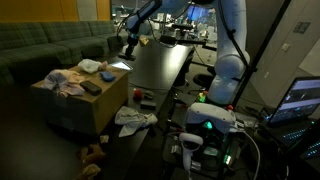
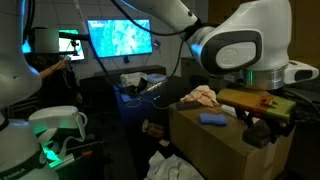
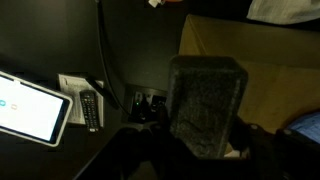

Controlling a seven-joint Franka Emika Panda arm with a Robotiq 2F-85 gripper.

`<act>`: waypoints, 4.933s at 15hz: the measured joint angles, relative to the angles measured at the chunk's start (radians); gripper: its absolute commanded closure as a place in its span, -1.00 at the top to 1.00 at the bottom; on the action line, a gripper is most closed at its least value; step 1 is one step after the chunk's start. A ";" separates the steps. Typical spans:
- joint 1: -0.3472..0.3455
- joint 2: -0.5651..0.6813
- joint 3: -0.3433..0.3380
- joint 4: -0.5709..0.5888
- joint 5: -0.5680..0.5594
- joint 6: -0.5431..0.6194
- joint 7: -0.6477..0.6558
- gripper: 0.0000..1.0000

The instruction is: Pick up all the objects that are on the box and put them on the table, then pick up the objects that are on the table and put them on the box

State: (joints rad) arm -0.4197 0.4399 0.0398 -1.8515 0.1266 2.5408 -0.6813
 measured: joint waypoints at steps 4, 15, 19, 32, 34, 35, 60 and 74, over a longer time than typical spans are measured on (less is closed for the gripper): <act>-0.043 -0.069 -0.039 -0.128 0.069 0.037 -0.043 -0.39; -0.077 0.013 -0.125 -0.377 0.111 0.321 -0.043 -0.39; -0.091 0.143 -0.136 -0.379 0.067 0.487 0.038 -0.39; -0.091 0.512 -0.220 -0.159 -0.124 0.603 0.365 -0.39; -0.090 0.543 -0.220 -0.124 -0.124 0.600 0.380 -0.39; -0.090 0.556 -0.221 -0.108 -0.124 0.600 0.388 -0.39; -0.415 0.391 0.265 -0.173 -0.279 0.537 0.214 1.00; -0.463 0.468 0.340 -0.201 -0.286 0.489 0.038 1.00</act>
State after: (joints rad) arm -0.8825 0.9075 0.3794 -2.0528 -0.1590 3.0295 -0.6430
